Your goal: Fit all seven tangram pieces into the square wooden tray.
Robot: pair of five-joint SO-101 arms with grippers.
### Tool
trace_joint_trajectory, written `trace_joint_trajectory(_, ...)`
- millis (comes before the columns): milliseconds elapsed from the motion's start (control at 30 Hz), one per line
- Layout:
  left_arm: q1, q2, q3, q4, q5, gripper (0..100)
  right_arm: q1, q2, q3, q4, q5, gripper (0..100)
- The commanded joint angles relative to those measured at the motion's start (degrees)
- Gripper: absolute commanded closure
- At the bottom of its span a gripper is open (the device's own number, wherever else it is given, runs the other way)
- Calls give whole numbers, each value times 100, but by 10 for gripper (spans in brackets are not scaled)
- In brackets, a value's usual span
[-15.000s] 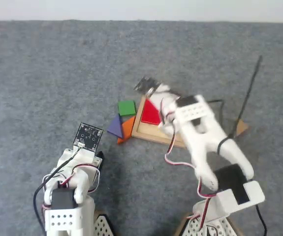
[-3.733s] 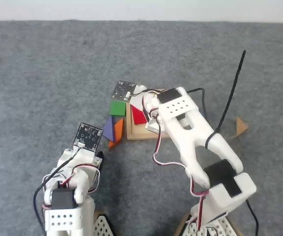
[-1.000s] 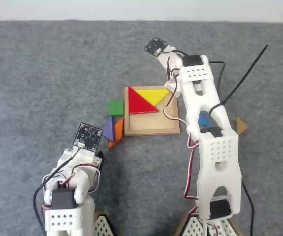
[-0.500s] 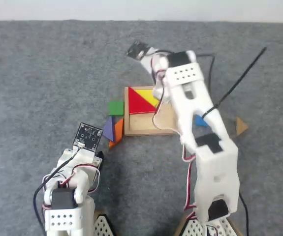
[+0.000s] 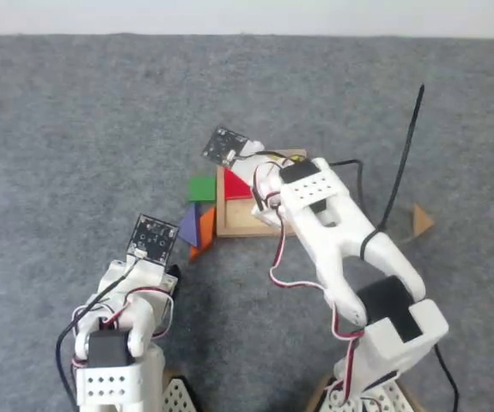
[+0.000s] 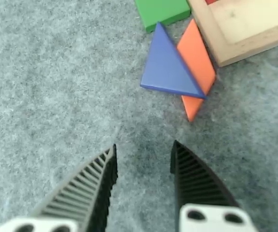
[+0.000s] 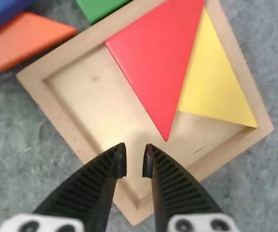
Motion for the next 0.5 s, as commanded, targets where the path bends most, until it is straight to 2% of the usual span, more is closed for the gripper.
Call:
trace_joint_trajectory(0, -26, -70, -48, 44, -44, 830, 4, 119, -255, -154, 88, 925)
trace_joint_trajectory(267, -26, -70, -48, 44, -44, 830, 295, 1288, -1459, 110, 70, 925)
trace_joint_trajectory(467, -26, -70, -48, 44, -44, 830, 593, 1490, -2251, 453, 79, 925)
